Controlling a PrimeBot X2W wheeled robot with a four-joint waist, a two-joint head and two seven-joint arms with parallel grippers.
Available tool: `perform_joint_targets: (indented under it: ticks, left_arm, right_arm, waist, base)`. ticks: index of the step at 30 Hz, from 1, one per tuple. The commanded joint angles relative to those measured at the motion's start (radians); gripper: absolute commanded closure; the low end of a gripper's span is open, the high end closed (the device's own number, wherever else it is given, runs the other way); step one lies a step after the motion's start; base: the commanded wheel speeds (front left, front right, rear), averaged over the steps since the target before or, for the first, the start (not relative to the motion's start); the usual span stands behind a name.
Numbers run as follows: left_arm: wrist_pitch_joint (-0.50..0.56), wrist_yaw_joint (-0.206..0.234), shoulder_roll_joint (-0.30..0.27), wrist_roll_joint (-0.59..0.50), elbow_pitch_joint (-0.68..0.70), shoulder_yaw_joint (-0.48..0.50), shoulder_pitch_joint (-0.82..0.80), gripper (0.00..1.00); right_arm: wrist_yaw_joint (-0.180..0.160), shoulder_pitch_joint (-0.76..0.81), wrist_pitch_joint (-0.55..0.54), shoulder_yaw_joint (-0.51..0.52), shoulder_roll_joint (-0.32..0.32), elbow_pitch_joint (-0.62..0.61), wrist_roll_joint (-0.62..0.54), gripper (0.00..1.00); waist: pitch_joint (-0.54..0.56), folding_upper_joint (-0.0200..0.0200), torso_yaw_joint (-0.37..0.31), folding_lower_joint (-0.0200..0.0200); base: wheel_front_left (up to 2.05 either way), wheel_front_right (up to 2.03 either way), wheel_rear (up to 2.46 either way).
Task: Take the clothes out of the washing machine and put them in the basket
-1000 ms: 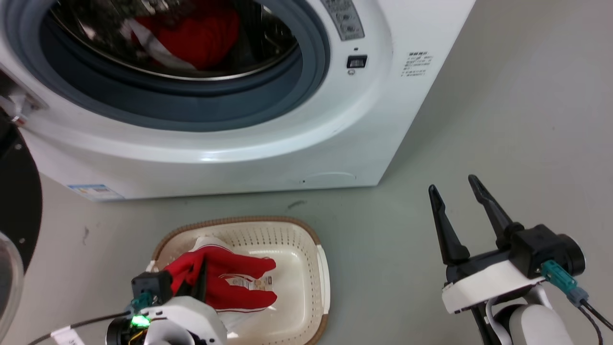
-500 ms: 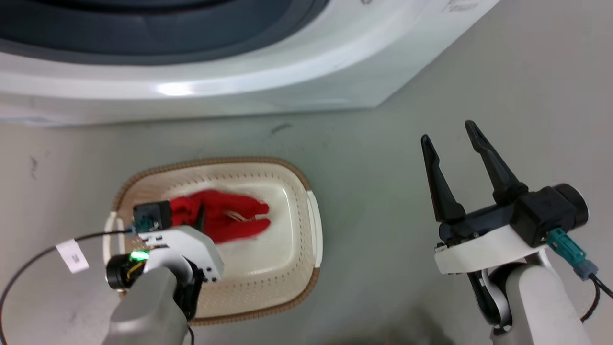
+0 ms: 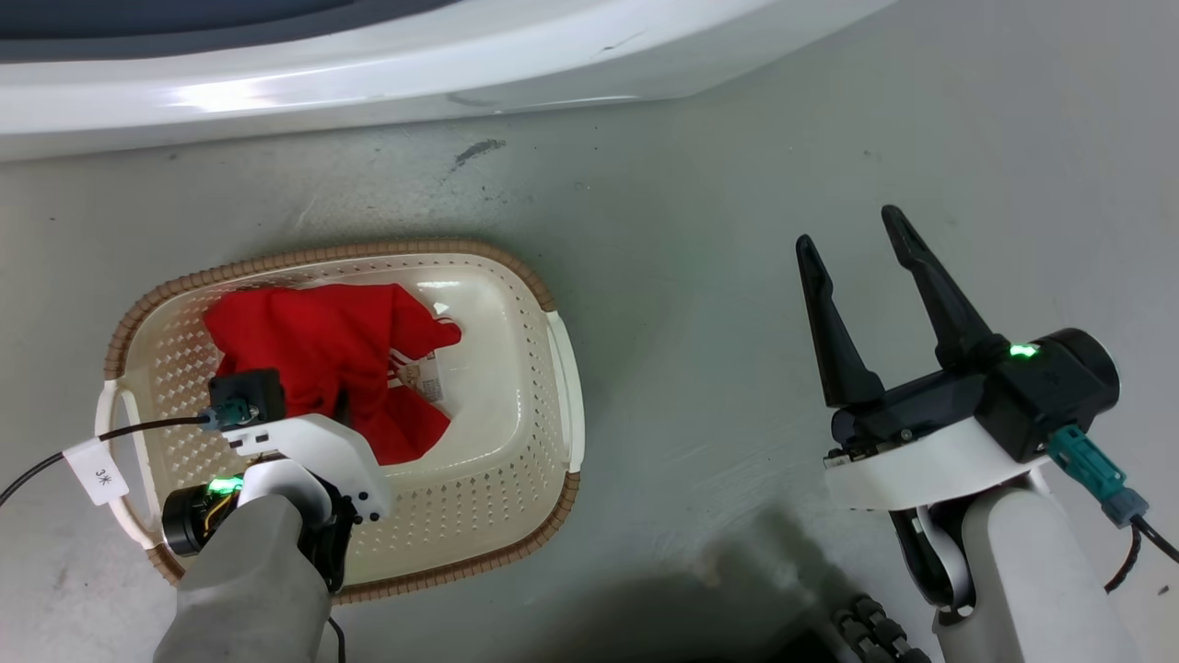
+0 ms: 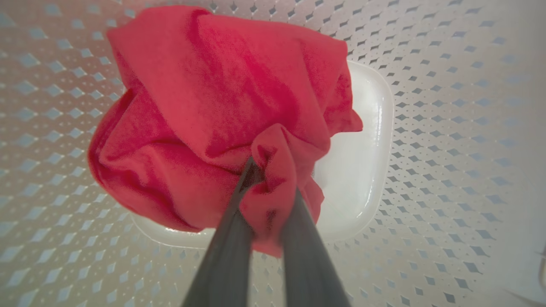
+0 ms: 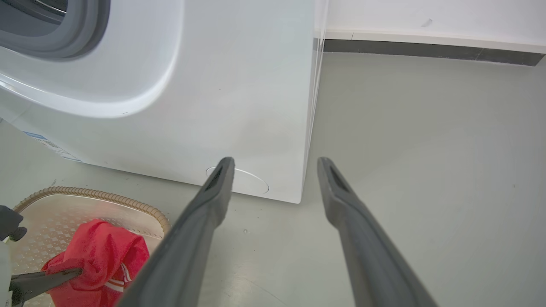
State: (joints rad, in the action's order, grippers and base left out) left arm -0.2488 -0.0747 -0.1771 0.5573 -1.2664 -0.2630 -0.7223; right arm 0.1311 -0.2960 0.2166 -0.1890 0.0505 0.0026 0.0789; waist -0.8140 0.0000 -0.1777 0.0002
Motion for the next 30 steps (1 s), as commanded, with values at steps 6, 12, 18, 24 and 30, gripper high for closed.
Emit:
perform_joint_targets:
  ticks: [6,12,18,24,30]
  left_arm:
    - [-0.008,-0.005,0.004,0.011,-0.012,0.001,0.011,0.00]
    - [-0.017,-0.020,0.012,0.029,0.013,0.027,0.090,0.00]
    - [-0.016,-0.027,0.023,-0.007,0.148,0.059,0.230,0.00]
    - [-0.016,-0.002,0.053,-0.090,0.324,0.118,0.365,0.00]
    - [-0.017,0.027,0.075,-0.187,0.483,0.165,0.444,0.00]
  right_arm:
    - [-0.001,-0.023,0.015,0.003,0.000,0.033,-0.010,0.00]
    - [-0.001,0.003,0.024,0.009,0.000,0.090,-0.011,0.00]
    - [-0.001,0.058,0.014,0.027,0.000,0.126,-0.021,0.00]
    - [-0.001,0.123,-0.016,0.053,0.000,0.123,-0.030,0.00]
    - [-0.001,0.172,-0.040,0.077,0.000,0.107,-0.037,0.00]
  waist:
    - [0.040,0.0000,0.009,-0.0002]
    - [0.205,0.0000,0.029,-0.0002]
    - [0.388,0.0000,0.061,-0.0002]
    - [0.539,0.0000,0.094,-0.0002]
    - [0.611,0.0000,0.116,-0.0002]
  base:
    - [0.00,0.00,0.00]
    - [0.00,0.00,0.00]
    - [0.00,0.00,0.00]
    - [0.00,0.00,0.00]
    - [0.00,0.00,0.00]
